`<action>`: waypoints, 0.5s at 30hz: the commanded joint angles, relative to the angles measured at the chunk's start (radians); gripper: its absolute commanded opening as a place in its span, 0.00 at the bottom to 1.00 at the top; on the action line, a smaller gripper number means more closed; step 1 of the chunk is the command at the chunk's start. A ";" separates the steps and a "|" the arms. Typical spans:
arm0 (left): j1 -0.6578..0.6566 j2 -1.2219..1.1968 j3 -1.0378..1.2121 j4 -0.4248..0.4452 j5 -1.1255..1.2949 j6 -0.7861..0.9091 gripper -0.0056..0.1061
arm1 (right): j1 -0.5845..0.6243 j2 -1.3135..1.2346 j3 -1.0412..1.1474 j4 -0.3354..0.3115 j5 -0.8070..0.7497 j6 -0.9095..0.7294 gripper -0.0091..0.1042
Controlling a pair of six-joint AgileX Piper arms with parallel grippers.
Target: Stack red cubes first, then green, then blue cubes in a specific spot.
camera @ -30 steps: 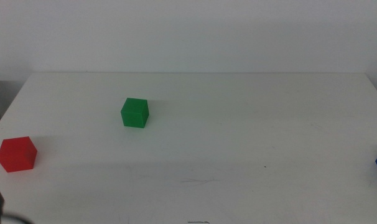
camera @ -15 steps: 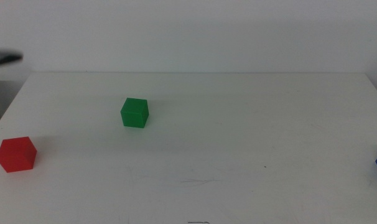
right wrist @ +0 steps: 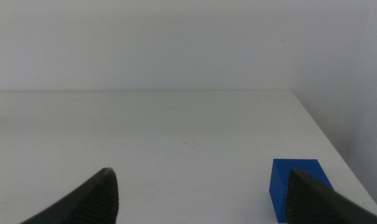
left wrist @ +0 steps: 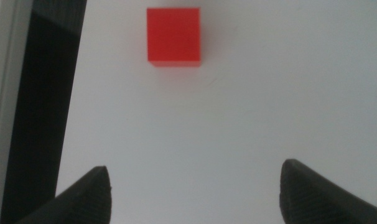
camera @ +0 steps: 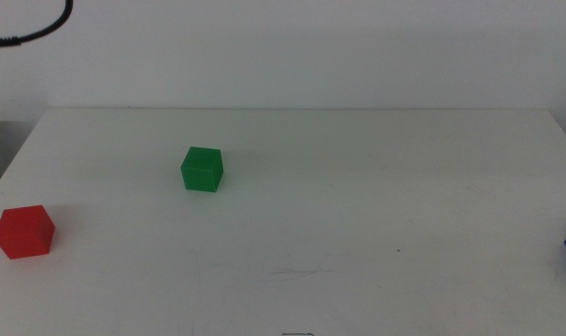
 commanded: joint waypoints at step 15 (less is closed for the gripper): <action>0.105 0.376 -0.173 -0.053 -0.116 0.176 0.87 | -0.006 -0.023 -0.018 -0.008 -0.076 -0.013 0.91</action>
